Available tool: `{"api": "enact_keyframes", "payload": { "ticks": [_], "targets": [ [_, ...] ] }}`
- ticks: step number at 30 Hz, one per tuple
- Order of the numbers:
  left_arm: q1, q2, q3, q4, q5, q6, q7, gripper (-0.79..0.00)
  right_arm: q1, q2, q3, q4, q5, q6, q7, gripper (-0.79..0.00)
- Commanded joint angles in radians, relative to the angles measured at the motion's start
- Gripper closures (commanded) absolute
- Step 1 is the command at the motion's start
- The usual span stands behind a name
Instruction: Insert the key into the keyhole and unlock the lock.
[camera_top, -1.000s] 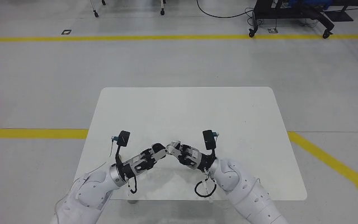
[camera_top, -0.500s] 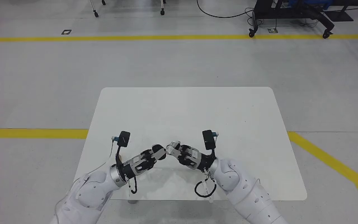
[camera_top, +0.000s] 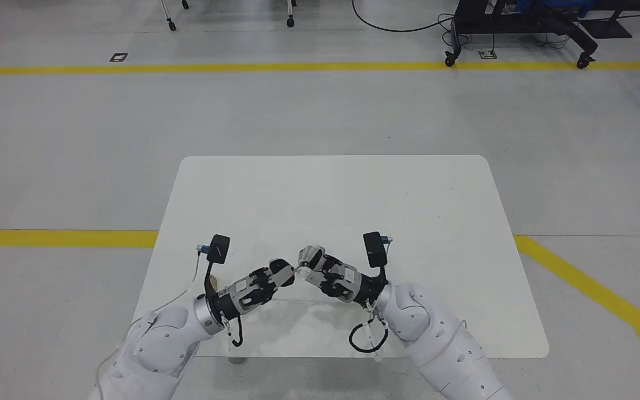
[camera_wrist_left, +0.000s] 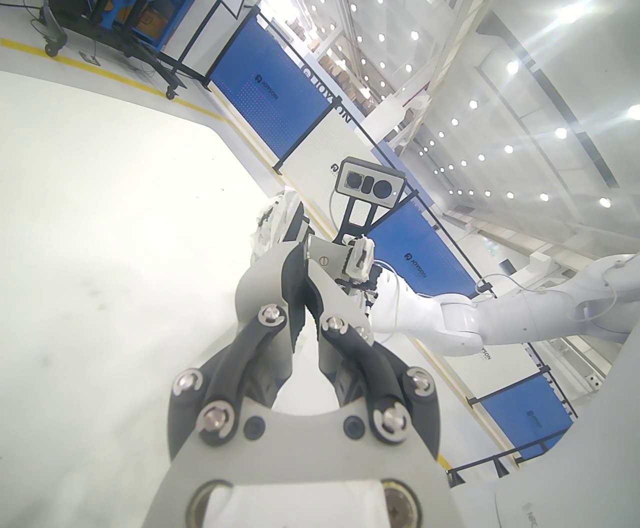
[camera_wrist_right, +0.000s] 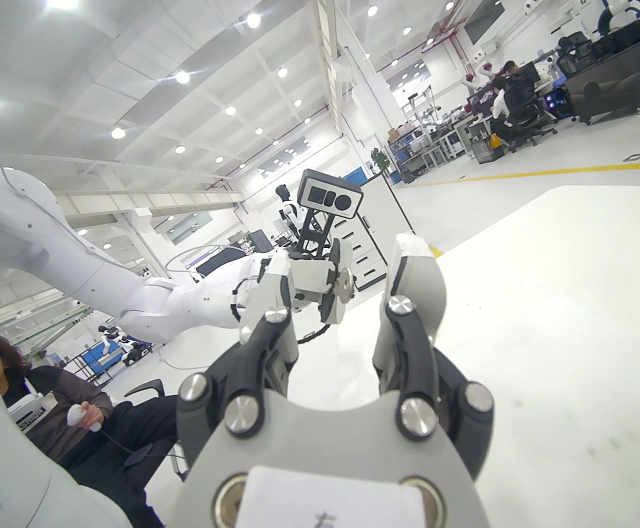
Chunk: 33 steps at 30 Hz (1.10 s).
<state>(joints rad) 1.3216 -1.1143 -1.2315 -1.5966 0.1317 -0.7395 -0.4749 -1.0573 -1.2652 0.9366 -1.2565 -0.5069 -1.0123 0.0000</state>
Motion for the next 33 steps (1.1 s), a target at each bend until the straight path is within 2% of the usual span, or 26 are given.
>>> {"api": "enact_keyframes", "payload": {
  "ticks": [1,5,6,9,13,17,21,26,28,30,33],
  "targets": [
    [0.004,0.003,-0.014,-0.001,0.023,-0.006,0.003,0.0,0.002,0.003,-0.002,0.001,0.015,0.0,0.019,-0.28],
    [0.017,0.011,-0.046,-0.024,0.123,-0.009,-0.005,0.0,0.01,0.012,-0.005,0.011,0.055,0.0,0.08,-0.231],
    [0.023,0.013,-0.055,-0.034,0.152,-0.006,-0.005,0.0,0.014,0.016,-0.007,0.015,0.066,0.0,0.108,-0.237],
    [0.043,0.019,-0.065,-0.06,0.161,-0.009,-0.031,0.0,0.025,0.027,-0.019,0.006,0.127,0.0,0.184,-0.329],
    [0.052,0.027,-0.086,-0.067,0.122,-0.02,-0.065,0.0,0.038,0.044,-0.025,0.006,0.212,0.0,0.266,-0.308],
    [0.054,0.032,-0.093,-0.07,0.108,-0.019,-0.088,0.0,0.05,0.054,-0.039,0.004,0.255,0.0,0.326,-0.197],
    [0.054,0.034,-0.089,-0.071,0.104,-0.014,-0.091,0.0,0.054,0.061,-0.058,-0.011,0.283,0.0,0.37,-0.212],
    [0.046,0.036,-0.081,-0.066,0.102,-0.011,-0.096,0.0,0.058,0.067,-0.073,-0.015,0.304,0.0,0.395,-0.188],
    [0.045,0.037,-0.079,-0.066,0.099,-0.011,-0.098,0.0,0.061,0.068,-0.079,-0.015,0.307,0.0,0.401,-0.117],
    [0.042,0.038,-0.076,-0.065,0.099,-0.01,-0.1,0.0,0.063,0.069,-0.083,-0.015,0.309,0.0,0.403,0.0],
    [0.039,0.039,-0.073,-0.065,0.1,-0.011,-0.103,0.0,0.064,0.072,-0.085,-0.021,0.311,0.0,0.395,0.0]
  ]
}}
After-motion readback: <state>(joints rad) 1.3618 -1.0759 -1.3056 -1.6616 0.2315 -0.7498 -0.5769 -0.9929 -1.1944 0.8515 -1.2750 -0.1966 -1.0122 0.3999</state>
